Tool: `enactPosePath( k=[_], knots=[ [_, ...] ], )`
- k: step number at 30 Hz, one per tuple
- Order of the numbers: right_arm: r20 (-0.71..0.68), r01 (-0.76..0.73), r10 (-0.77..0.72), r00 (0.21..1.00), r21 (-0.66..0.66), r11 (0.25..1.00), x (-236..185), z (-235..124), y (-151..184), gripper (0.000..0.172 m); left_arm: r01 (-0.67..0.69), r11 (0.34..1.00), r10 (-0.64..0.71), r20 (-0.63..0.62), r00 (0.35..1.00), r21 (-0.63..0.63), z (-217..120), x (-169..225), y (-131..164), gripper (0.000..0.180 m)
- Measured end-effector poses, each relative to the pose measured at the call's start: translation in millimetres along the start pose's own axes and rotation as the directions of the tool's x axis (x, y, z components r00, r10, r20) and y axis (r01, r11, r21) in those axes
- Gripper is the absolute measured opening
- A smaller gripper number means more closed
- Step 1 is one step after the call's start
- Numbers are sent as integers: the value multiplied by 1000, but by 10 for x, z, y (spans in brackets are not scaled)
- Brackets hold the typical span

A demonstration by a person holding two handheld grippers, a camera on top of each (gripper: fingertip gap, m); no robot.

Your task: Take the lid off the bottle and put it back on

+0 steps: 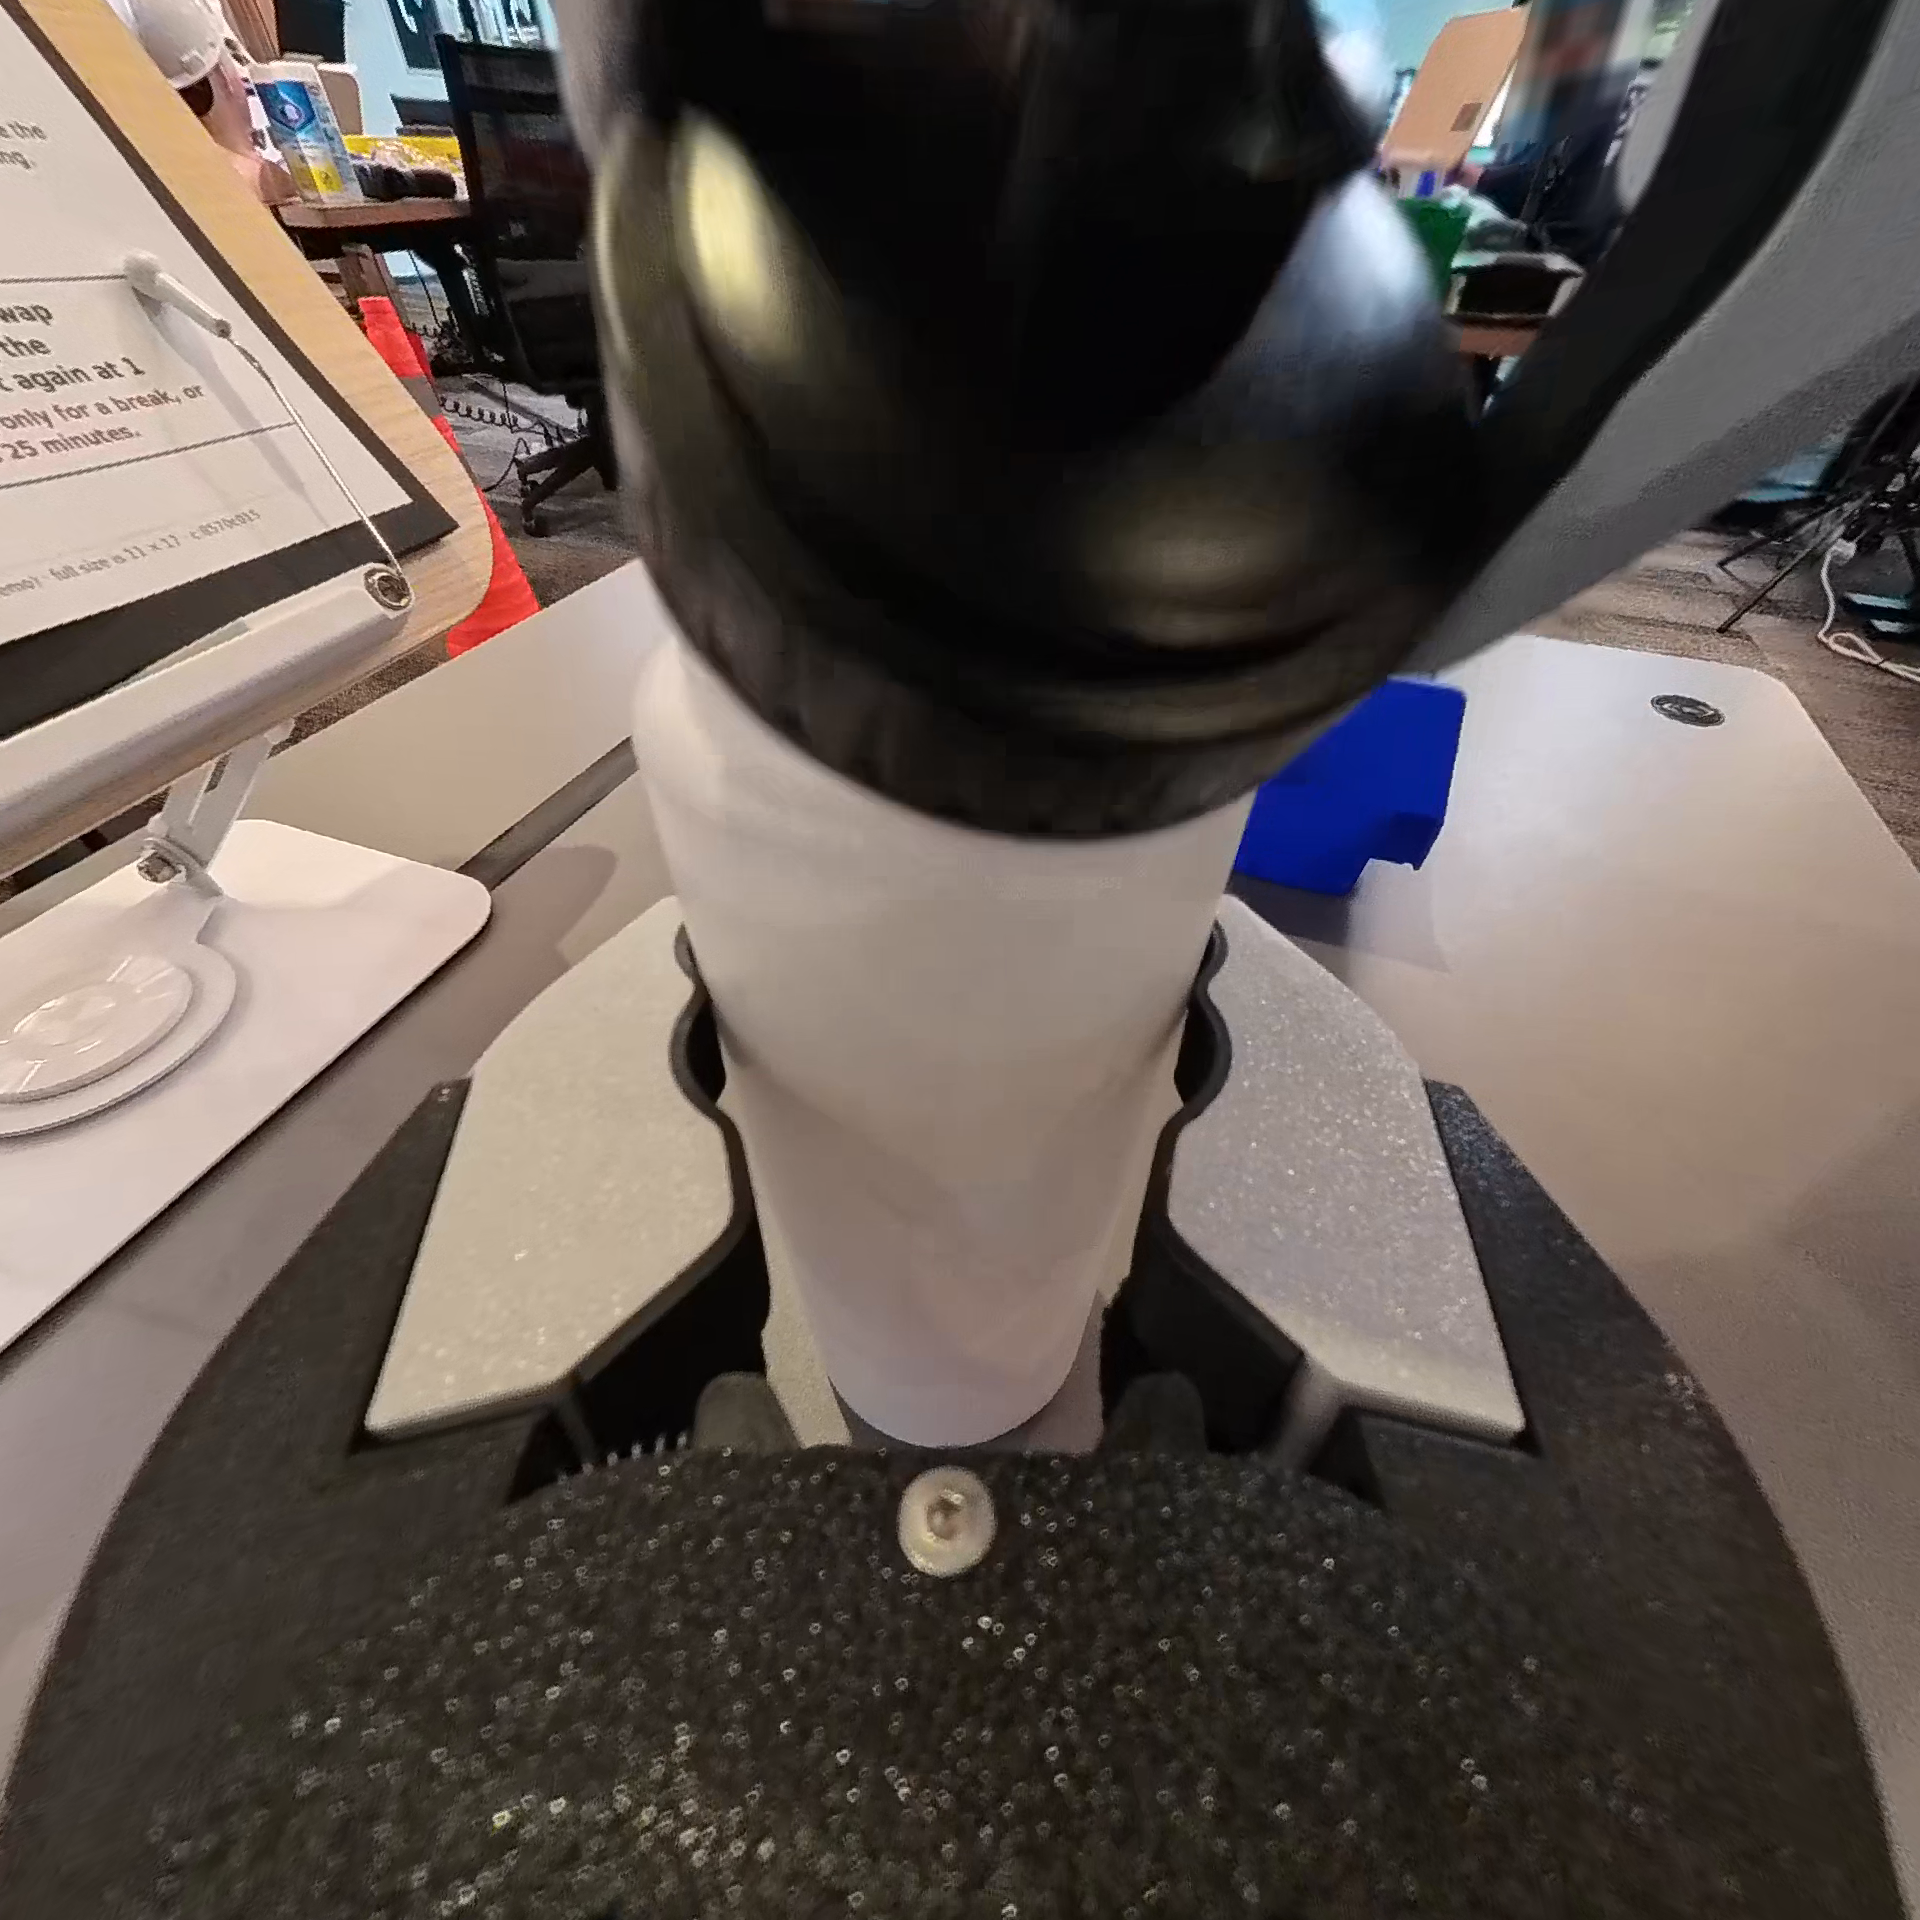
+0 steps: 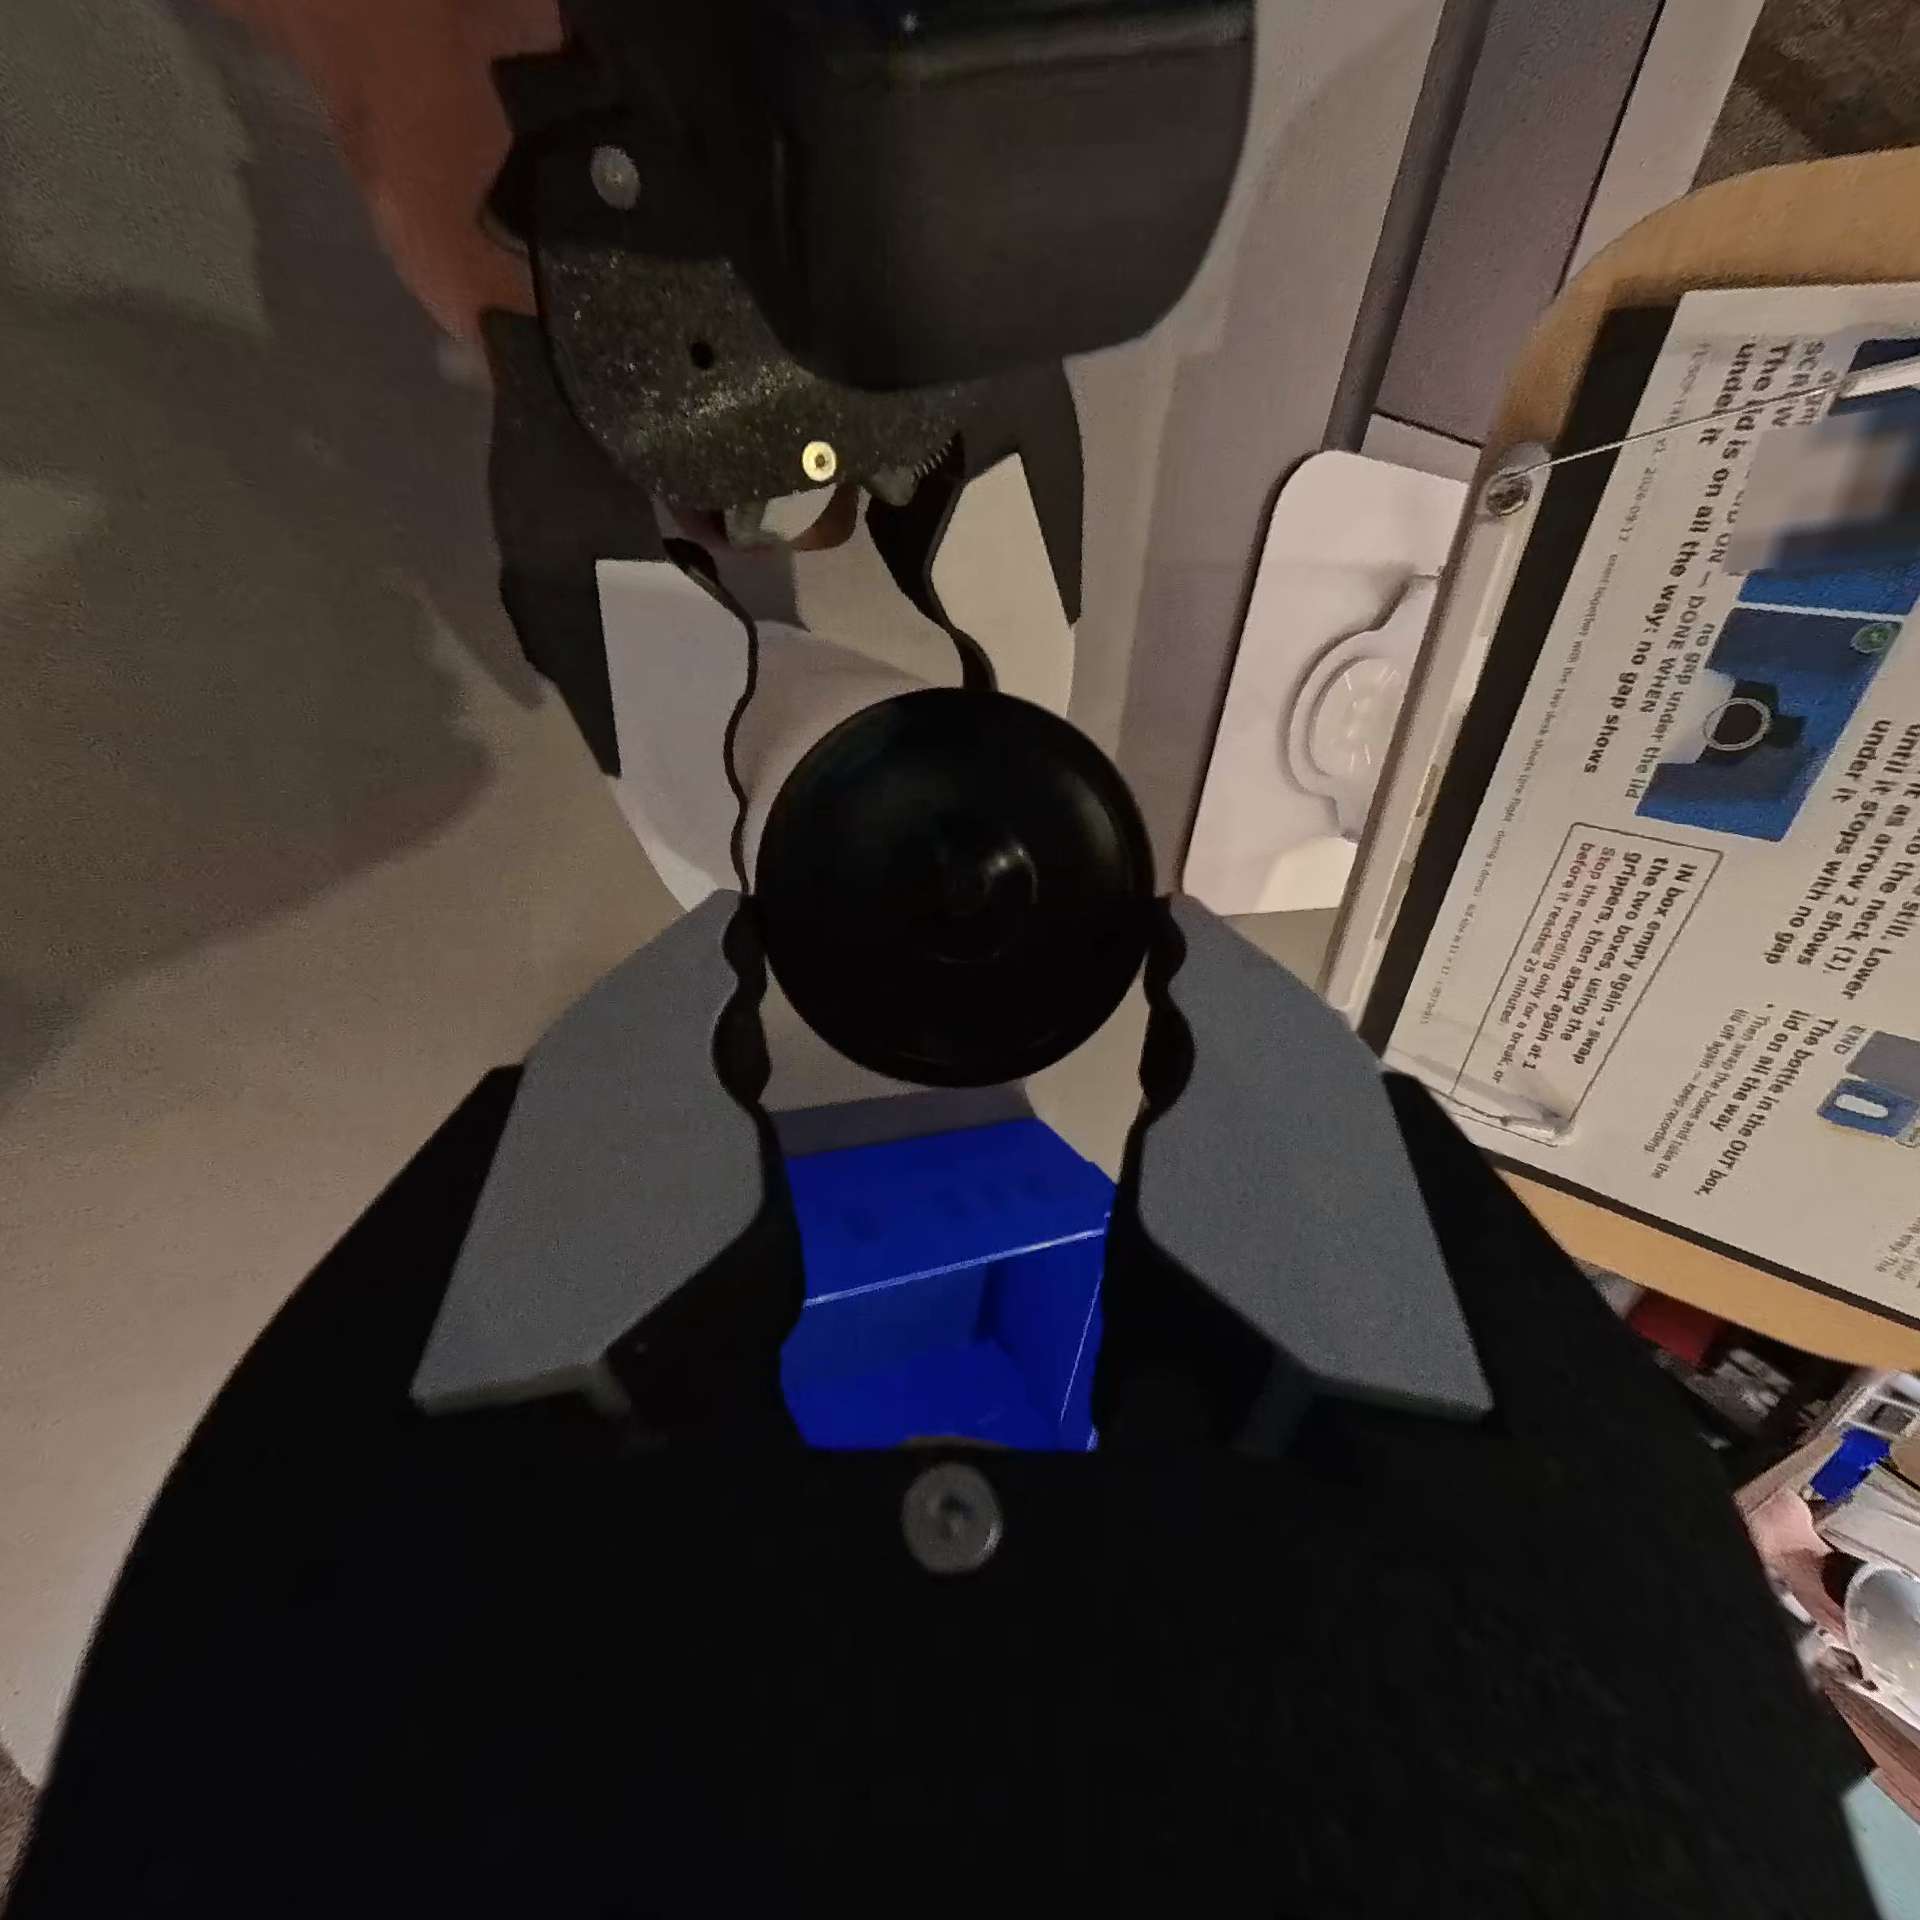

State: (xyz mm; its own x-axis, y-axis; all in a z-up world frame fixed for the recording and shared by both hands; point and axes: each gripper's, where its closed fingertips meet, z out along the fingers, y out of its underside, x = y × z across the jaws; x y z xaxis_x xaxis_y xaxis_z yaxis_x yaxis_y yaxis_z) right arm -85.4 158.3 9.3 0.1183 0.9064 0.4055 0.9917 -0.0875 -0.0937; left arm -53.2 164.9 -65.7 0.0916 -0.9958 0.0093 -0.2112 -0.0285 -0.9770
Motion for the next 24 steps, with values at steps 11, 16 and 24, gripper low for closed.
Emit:
enactPosePath(
  k=[11,16,24],
  knots=[
    [-202,-364,469,860,400,841,767,-1363,760,70,-1,1000,1,-2,1000,-2,-3,10,1,86],
    [-187,-654,768,613,426,625,894,-965,1971,70,1,1000,-1,-5,1000,0,-3,9,1,86],
    [12,-907,938,346,259,331,403,1009,2988,71,6,1000,-6,-8,1000,5,-8,8,2,86]
  ],
)
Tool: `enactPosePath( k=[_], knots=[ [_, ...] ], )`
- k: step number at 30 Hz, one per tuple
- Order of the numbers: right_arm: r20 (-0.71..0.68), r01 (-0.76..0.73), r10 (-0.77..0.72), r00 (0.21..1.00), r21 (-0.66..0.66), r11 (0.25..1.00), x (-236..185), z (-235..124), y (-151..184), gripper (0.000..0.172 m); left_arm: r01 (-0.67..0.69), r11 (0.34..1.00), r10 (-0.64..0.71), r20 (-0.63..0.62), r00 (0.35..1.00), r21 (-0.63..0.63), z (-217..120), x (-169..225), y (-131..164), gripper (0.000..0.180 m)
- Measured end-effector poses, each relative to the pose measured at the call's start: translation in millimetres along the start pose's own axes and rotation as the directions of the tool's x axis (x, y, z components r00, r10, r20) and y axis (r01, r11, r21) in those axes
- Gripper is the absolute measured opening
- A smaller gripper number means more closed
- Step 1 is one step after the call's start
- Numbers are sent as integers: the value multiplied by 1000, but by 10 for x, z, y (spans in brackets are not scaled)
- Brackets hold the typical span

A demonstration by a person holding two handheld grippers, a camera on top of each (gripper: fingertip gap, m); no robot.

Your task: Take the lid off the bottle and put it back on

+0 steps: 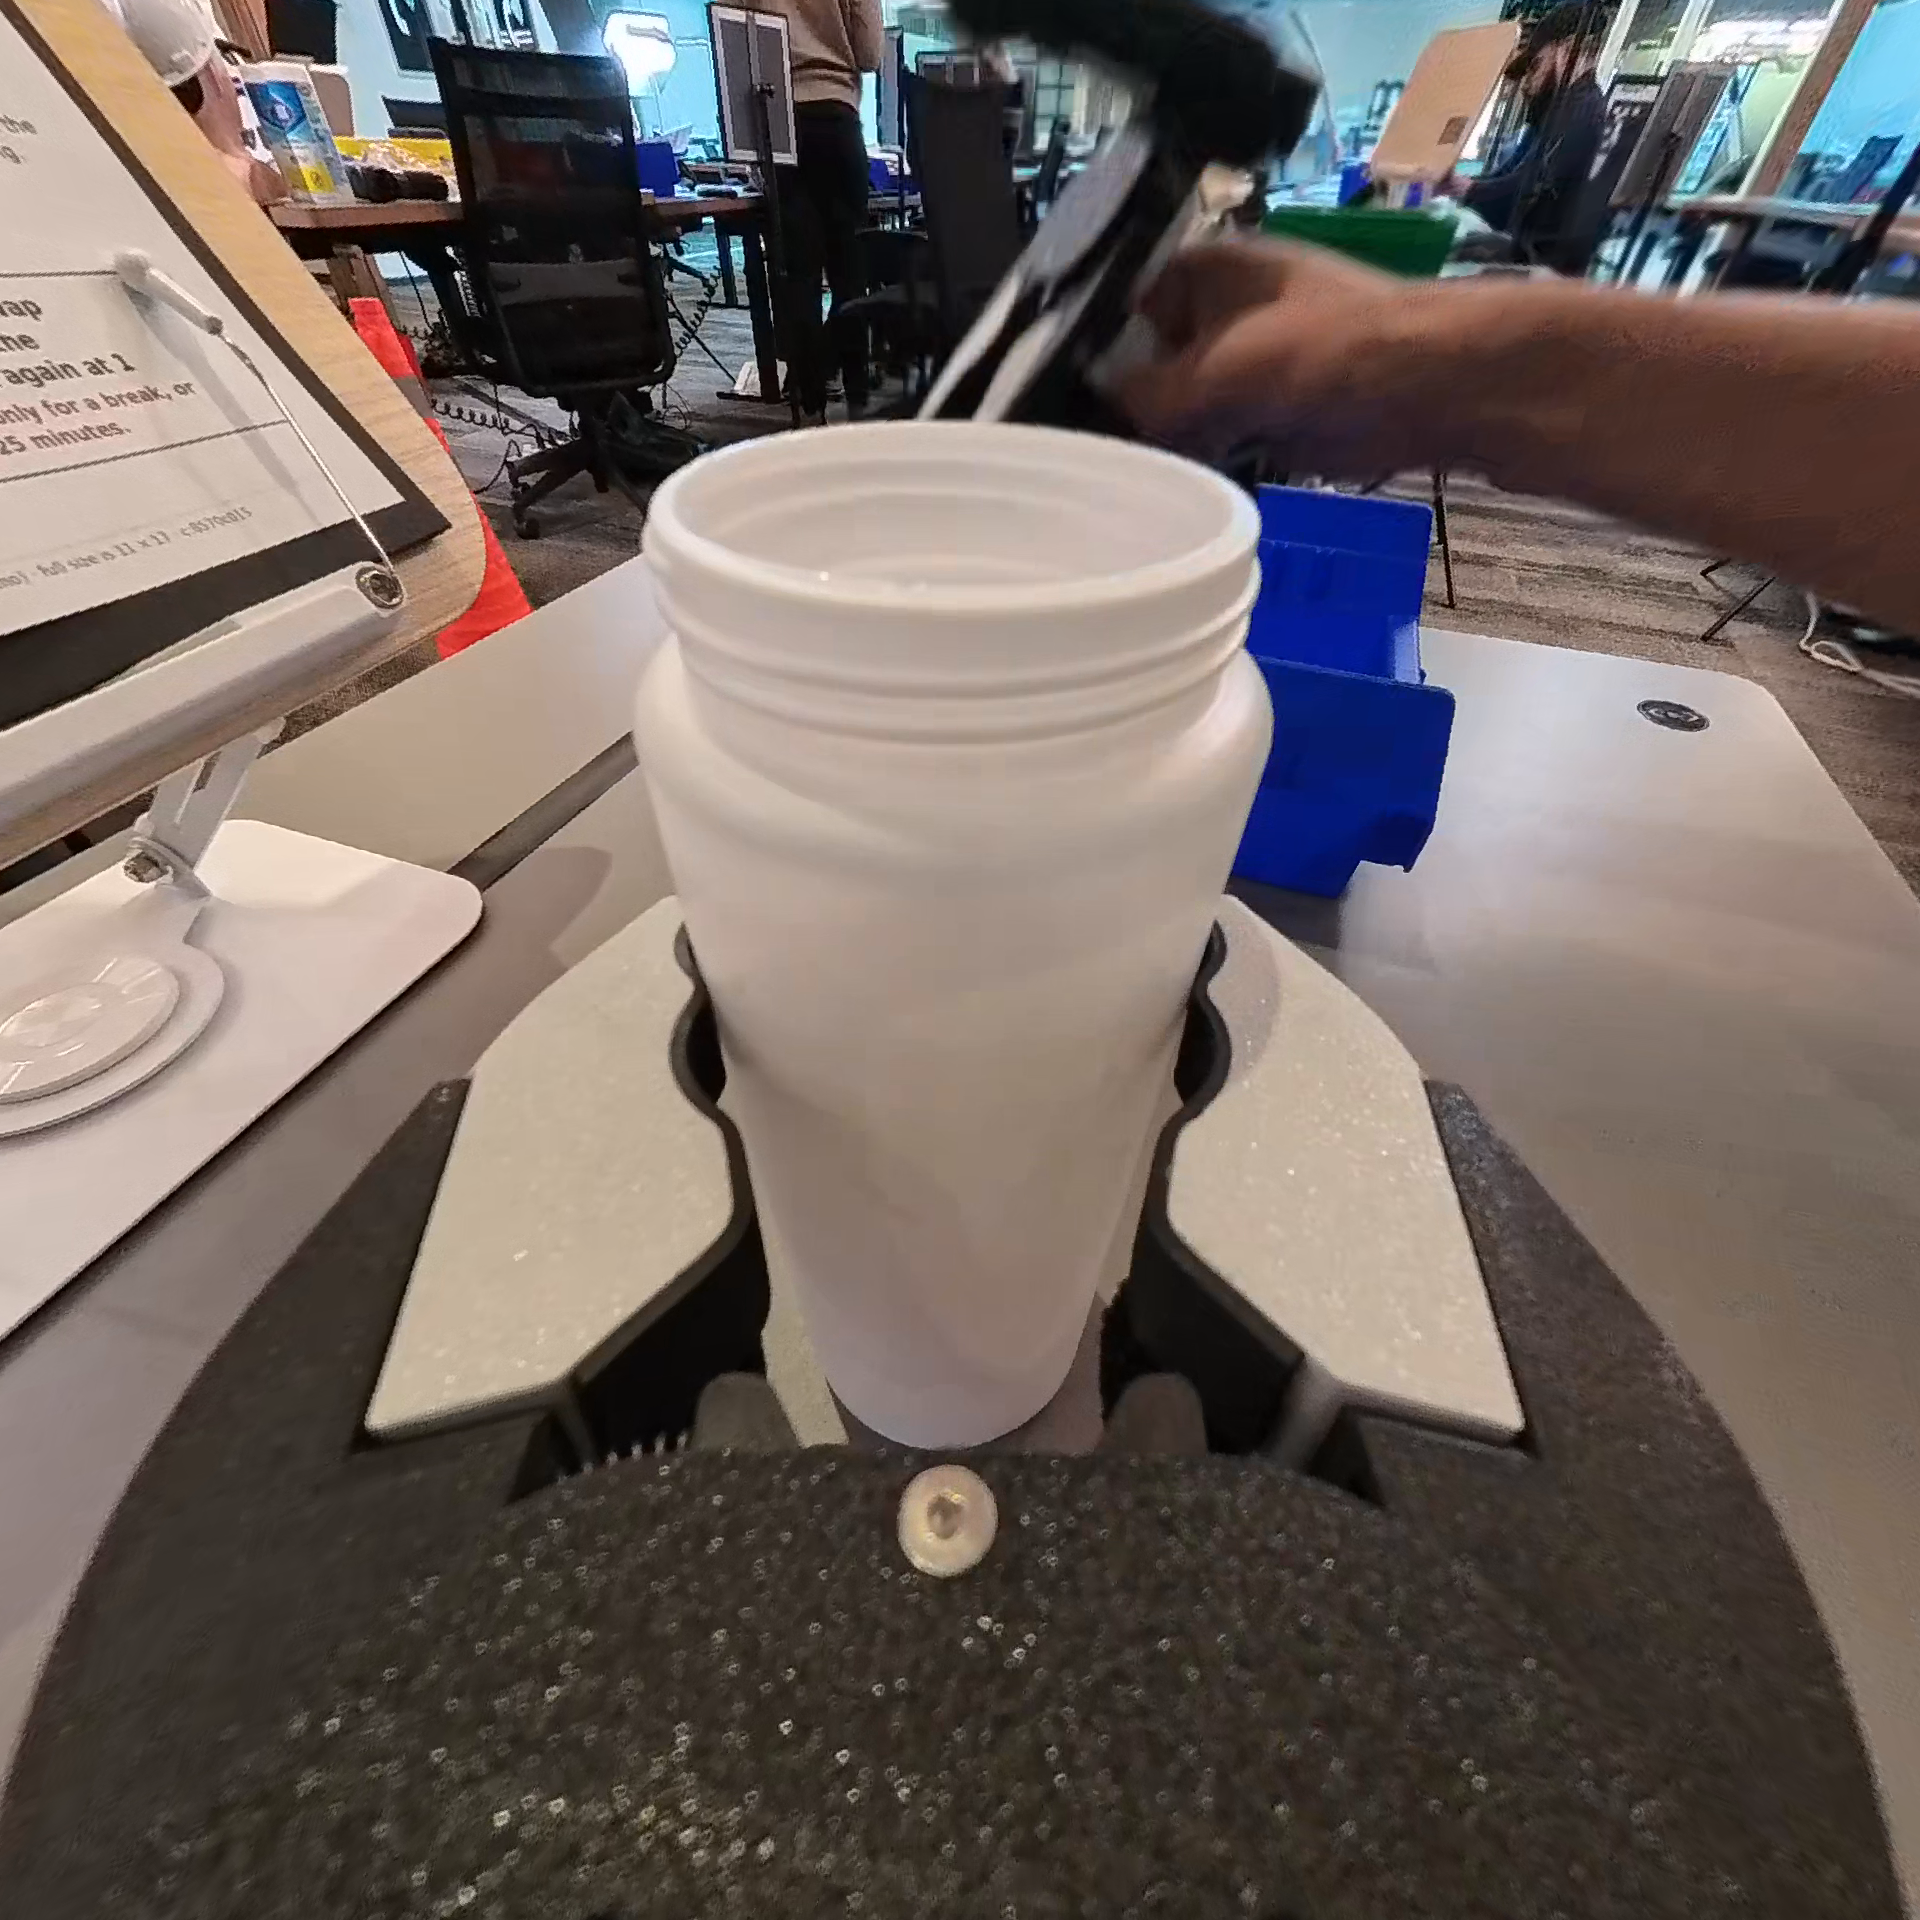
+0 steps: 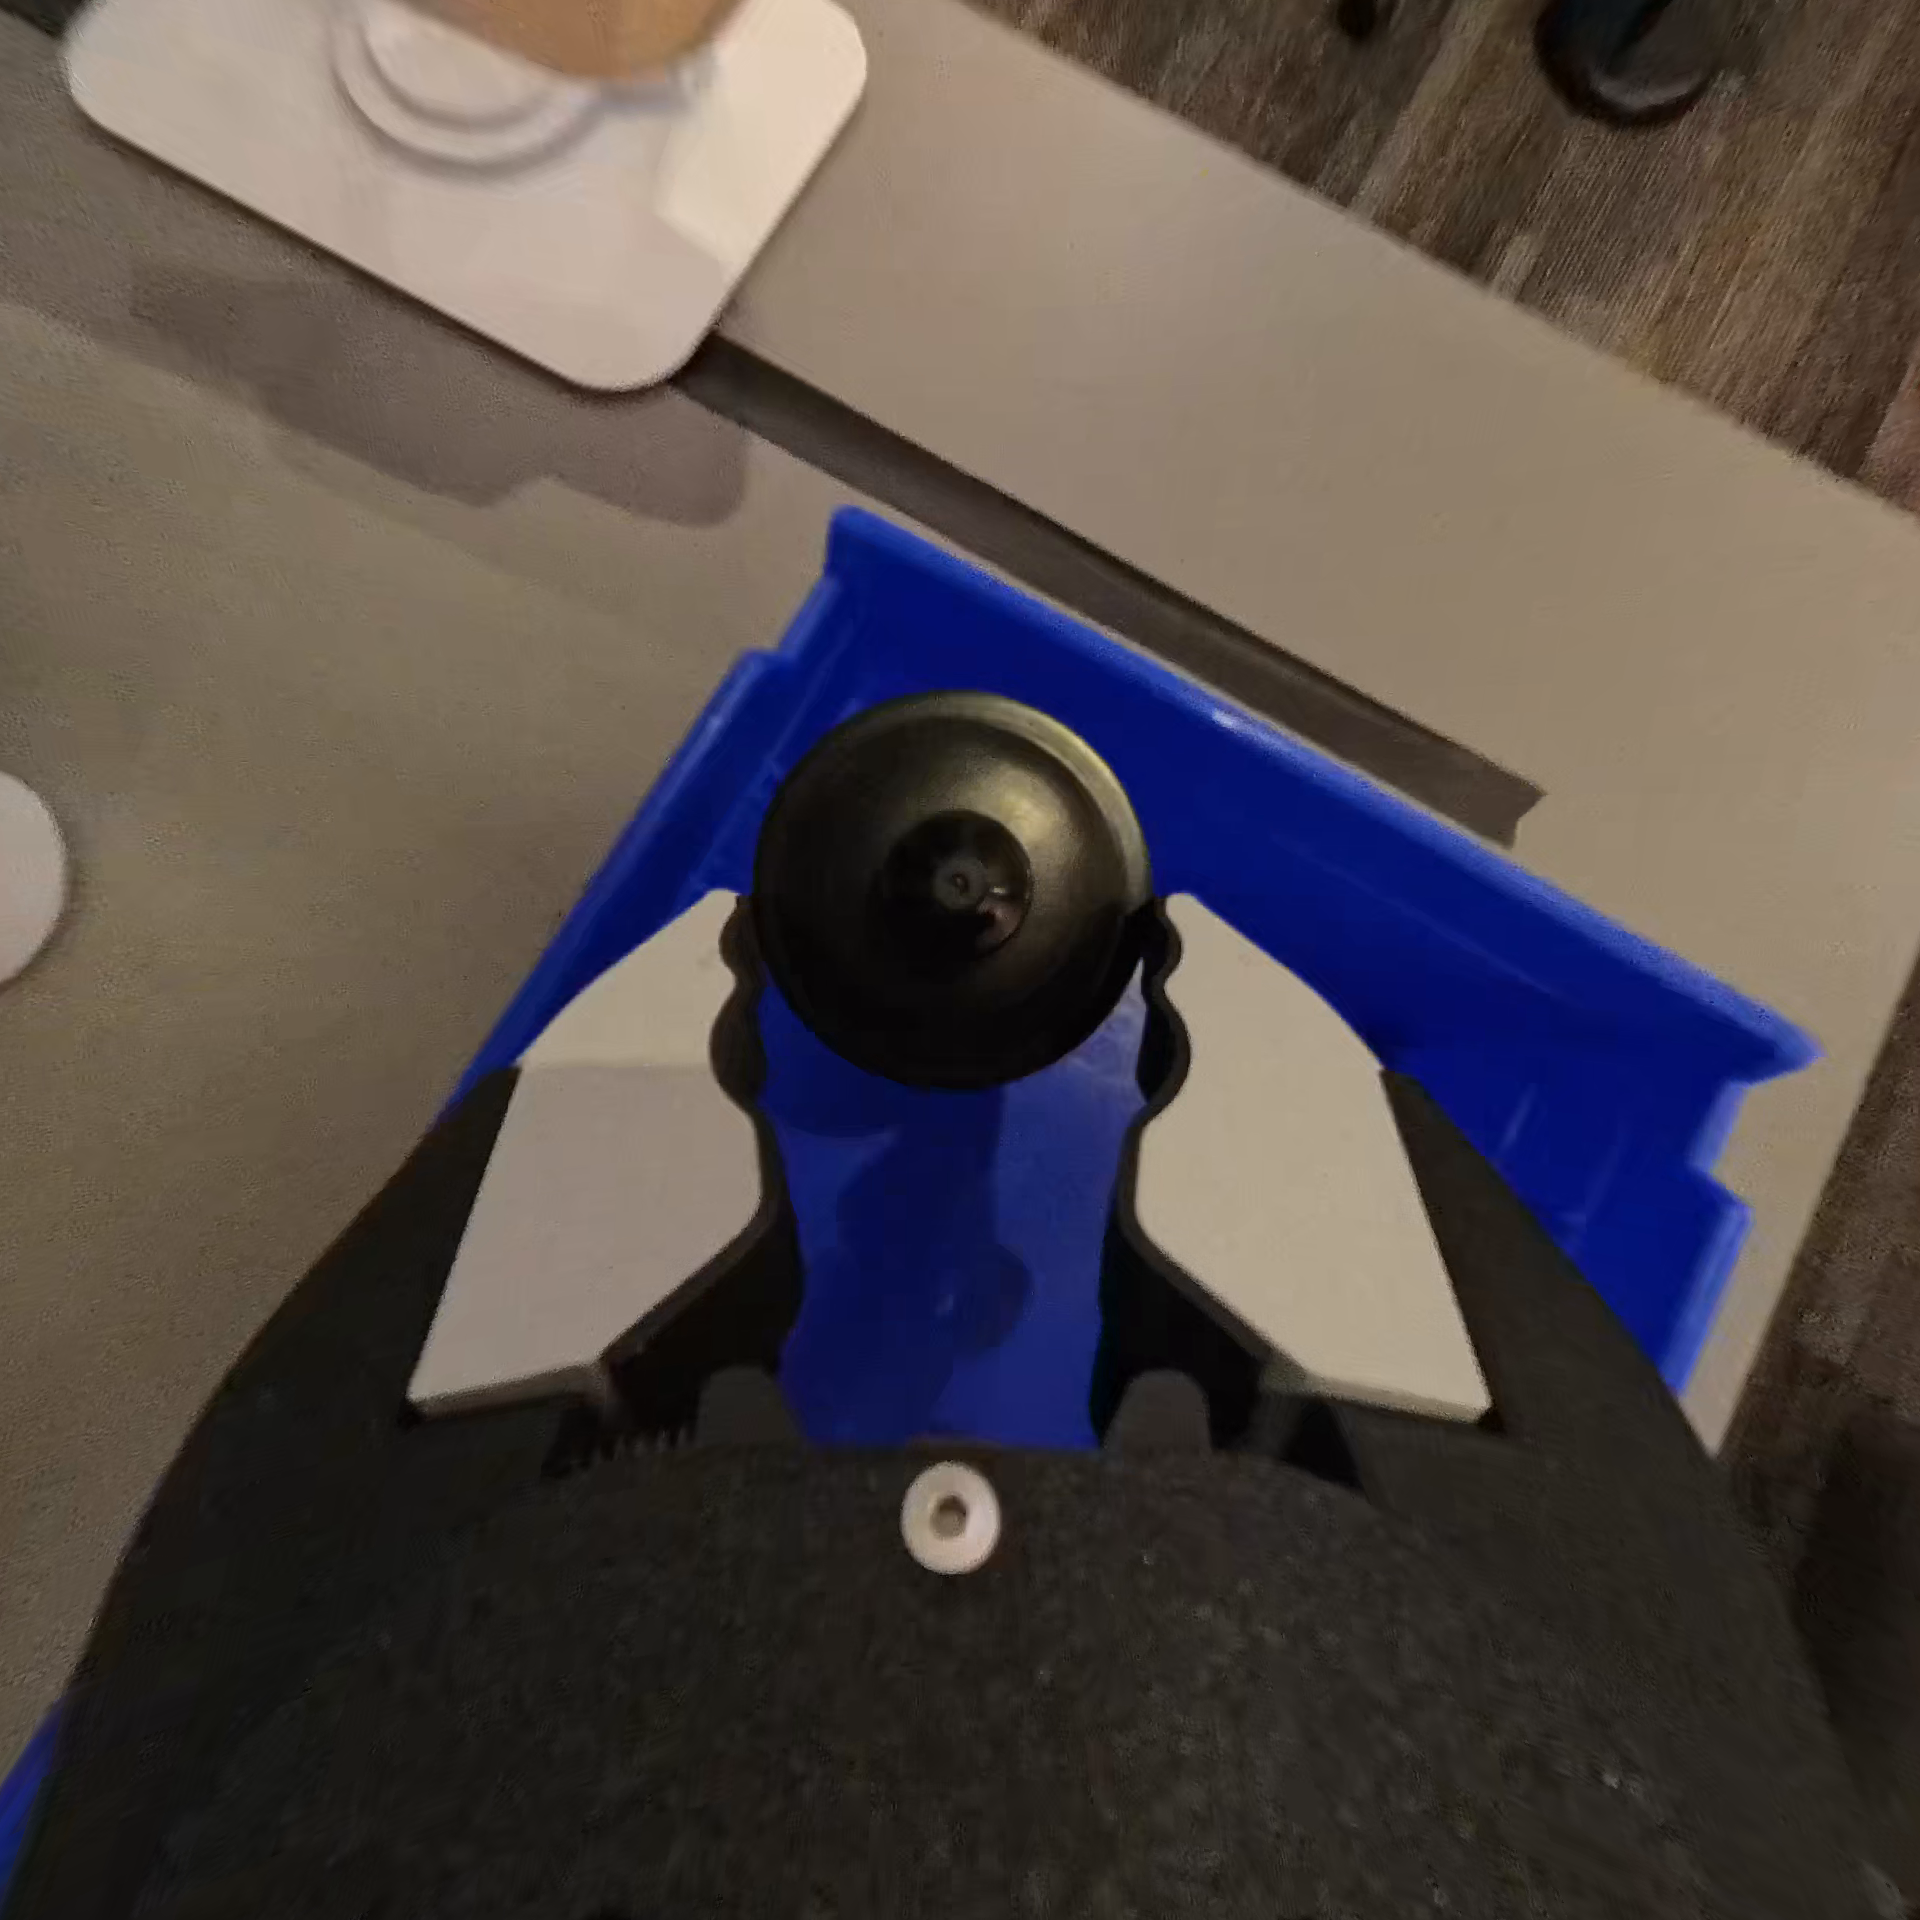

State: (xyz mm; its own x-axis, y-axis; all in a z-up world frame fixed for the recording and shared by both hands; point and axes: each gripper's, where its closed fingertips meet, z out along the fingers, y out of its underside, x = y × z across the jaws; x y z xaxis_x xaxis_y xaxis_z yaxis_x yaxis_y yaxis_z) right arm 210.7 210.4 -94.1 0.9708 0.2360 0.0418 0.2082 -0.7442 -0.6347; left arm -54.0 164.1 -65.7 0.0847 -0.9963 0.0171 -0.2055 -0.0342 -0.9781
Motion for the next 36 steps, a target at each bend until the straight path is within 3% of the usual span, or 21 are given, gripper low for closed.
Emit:
enactPosePath(
  k=[5,9,12,15,18,21,23,25,28,30,32,36],
  knots=[
    [-8,-7,5,1000,-140,990,108,573,464,71,11,1000,-11,-6,1000,9,0,-9,-3,86],
    [18,28,-25,1000,-191,981,47,691,639,71,8,1000,-8,-12,1000,-1,3,0,0,86],
    [13,32,-31,999,-159,987,35,680,632,70,-6,1000,5,-9,1000,-7,18,29,0,86],
    [38,-14,14,999,-11,1000,-19,307,330,74,6,1000,-6,-5,1000,11,18,29,-5,86],
    [128,-81,46,991,280,957,-289,-432,-192,74,1,1000,-1,-5,1000,-1,16,44,-2,86],
    [282,-123,-55,958,577,807,-902,-1159,-571,75,-2,1000,2,-19,1000,13,3,78,-4,86],
    [301,-101,-180,936,722,684,-1398,-1411,-699,86,-4,1000,5,-25,1000,16,-23,92,4,86],
    [259,4,-275,926,722,692,-1878,-1299,-728,95,-11,1000,11,4,1000,6,-51,64,9,86],
    [224,117,-359,906,682,722,-2471,-1000,-723,100,-20,1000,20,50,999,0,-123,84,-17,104],
    [198,142,-363,911,674,725,-2632,-823,-737,95,-34,999,36,87,996,-24,-212,152,1,110],
    [257,125,-371,893,649,751,-2772,-702,-705,97,-38,998,45,146,988,-48,-361,251,63,110],
    [387,67,-332,860,560,826,-2927,-443,-574,105,84,996,-77,158,984,-40,-687,758,363,107]
  ],
)
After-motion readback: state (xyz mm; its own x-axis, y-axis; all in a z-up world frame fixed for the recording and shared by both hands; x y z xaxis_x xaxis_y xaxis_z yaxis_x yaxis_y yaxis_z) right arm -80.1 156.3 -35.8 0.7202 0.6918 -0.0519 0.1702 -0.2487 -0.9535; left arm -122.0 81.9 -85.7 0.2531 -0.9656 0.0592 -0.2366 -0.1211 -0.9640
